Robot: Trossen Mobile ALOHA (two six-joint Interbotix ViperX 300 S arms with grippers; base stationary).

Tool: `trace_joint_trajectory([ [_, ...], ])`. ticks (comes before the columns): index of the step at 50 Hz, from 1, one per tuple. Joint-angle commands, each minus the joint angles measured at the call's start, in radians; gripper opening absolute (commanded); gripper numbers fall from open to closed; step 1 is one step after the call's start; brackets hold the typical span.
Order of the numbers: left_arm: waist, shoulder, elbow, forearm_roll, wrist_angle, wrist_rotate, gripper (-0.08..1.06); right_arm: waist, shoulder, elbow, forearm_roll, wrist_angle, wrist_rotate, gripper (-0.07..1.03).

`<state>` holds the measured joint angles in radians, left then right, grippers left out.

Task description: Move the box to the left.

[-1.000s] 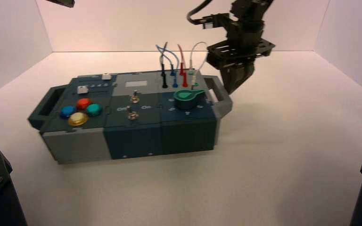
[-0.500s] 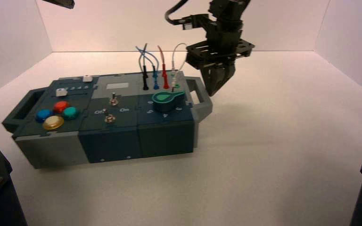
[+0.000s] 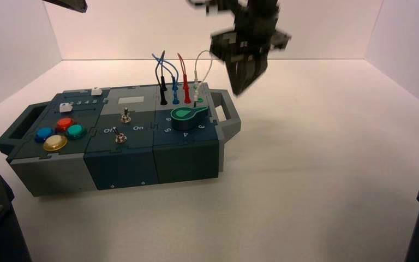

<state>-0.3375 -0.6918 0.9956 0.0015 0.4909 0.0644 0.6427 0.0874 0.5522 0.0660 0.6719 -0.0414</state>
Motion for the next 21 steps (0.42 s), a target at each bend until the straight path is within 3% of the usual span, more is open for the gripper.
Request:
trace_joint_trajectory([
  [1, -0.003, -0.011, -0.034, 0.0, -0.008, 0.0, -0.03, 0.0, -0.101, 0.009, 0.0, -0.011, -0.002, -0.02],
  [10, -0.003, -0.011, -0.032, -0.002, -0.012, 0.0, -0.03, 0.0, -0.218, 0.069, 0.003, -0.048, 0.002, -0.02],
  [21, -0.003, -0.005, -0.031, 0.0, -0.018, 0.0, -0.03, 0.0, -0.265, 0.123, 0.008, -0.094, 0.002, -0.02],
])
